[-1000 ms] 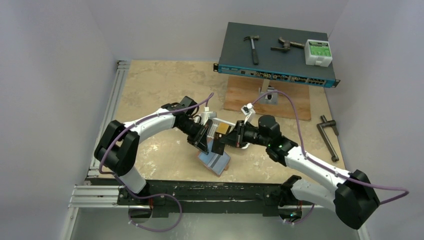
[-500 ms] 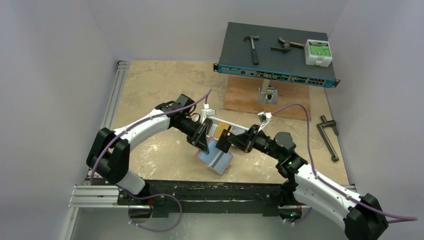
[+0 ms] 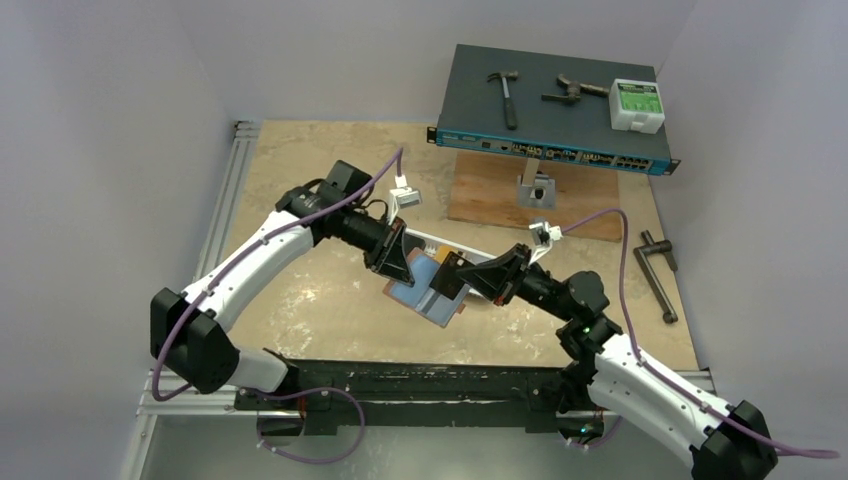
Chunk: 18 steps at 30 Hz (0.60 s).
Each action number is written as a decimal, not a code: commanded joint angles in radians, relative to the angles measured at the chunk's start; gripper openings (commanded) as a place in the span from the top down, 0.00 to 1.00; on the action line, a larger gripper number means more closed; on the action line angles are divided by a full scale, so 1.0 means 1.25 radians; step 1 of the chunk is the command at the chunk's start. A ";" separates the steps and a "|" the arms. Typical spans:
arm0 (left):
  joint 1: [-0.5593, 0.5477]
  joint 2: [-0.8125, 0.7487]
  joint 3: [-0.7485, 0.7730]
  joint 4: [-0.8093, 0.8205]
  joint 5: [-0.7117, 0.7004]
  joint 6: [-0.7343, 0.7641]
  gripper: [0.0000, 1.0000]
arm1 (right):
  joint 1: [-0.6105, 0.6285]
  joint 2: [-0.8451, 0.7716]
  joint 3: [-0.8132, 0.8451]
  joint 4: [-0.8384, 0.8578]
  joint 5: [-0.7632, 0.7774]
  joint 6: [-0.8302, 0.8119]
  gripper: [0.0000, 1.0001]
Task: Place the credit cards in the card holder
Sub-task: Pick up the card holder from the center of the board, then insert the credit card into the card holder.
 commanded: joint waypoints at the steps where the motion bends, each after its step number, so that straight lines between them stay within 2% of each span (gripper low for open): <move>1: 0.010 -0.037 0.073 -0.030 0.048 0.008 1.00 | -0.002 0.021 0.076 0.050 -0.070 -0.023 1.00; 7: 0.017 -0.045 0.137 -0.035 0.049 -0.015 1.00 | -0.001 0.061 0.120 0.036 -0.147 -0.021 1.00; 13: 0.021 -0.048 0.169 -0.035 0.026 -0.035 1.00 | -0.002 0.073 0.128 0.023 -0.168 -0.019 1.00; 18: 0.028 -0.035 0.187 -0.068 0.006 -0.022 1.00 | -0.001 0.099 0.185 -0.091 -0.198 -0.048 1.00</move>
